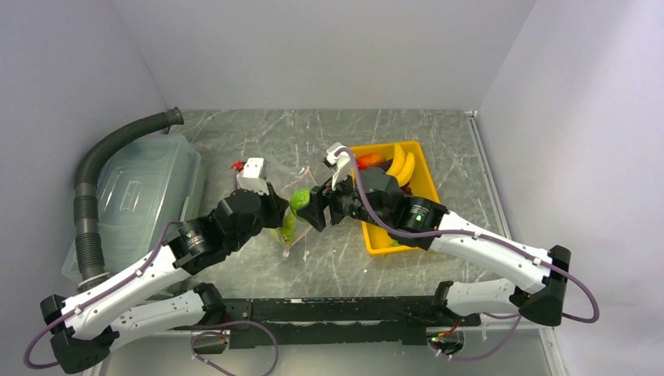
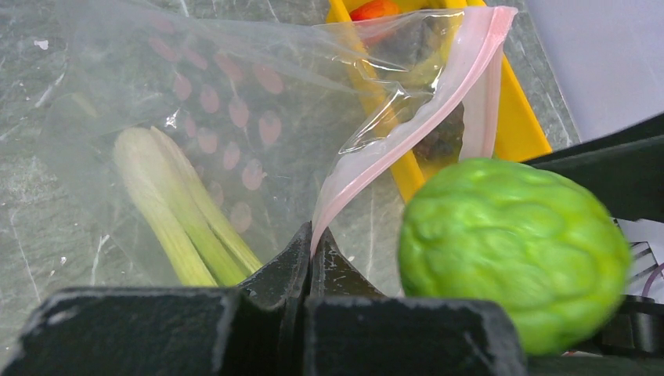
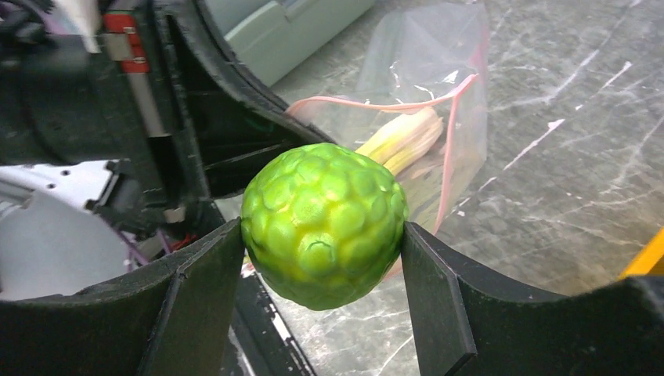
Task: Place the food in the zip-top bag and seal the zipper
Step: Place the fake fruit in the zipper food storage bag.
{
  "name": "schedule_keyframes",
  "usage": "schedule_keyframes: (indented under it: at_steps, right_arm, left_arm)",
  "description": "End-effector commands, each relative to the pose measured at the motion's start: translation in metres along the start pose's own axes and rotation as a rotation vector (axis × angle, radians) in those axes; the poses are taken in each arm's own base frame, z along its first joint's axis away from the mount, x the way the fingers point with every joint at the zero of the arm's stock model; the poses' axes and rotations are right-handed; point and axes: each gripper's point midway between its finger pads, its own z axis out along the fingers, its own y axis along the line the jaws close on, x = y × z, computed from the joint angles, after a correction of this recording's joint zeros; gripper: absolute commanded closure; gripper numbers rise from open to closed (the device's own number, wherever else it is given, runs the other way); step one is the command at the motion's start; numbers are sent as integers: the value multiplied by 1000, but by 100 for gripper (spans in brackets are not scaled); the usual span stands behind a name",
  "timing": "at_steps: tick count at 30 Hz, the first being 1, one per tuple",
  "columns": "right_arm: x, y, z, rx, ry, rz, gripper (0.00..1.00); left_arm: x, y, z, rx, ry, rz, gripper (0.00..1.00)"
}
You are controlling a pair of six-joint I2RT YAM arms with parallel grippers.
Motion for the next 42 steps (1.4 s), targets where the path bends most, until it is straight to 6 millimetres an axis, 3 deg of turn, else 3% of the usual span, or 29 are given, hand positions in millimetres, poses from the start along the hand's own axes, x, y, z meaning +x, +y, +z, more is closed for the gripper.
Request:
schedule_keyframes:
  at_steps: [1,14,19,22,25,33,42]
  right_arm:
    - [-31,-7,9,64,-106,-21,74]
    - [-15,-39,49,241,-64,-28,64]
    - [-17,-39,58,252,-57,-28,51]
    - [-18,-38,60,248,-57,-24,31]
    - [-21,-35,59,232,-63,-22,19]
    - [-28,-24,45,175,-88,-10,9]
    - [-44,-19,11,148,-149,16,10]
  left_arm:
    - [-24,-17,-4,48,-53,-36,100]
    - [-30,-20,-9,61,-54,-29,100]
    - [-31,-19,-9,57,-58,-31,100]
    - [-32,-19,-9,53,-58,-30,100]
    - [-32,-17,-9,45,-59,-33,100]
    - [-31,-15,-8,34,-60,-41,100]
    - [-32,-15,-8,29,-63,-43,100]
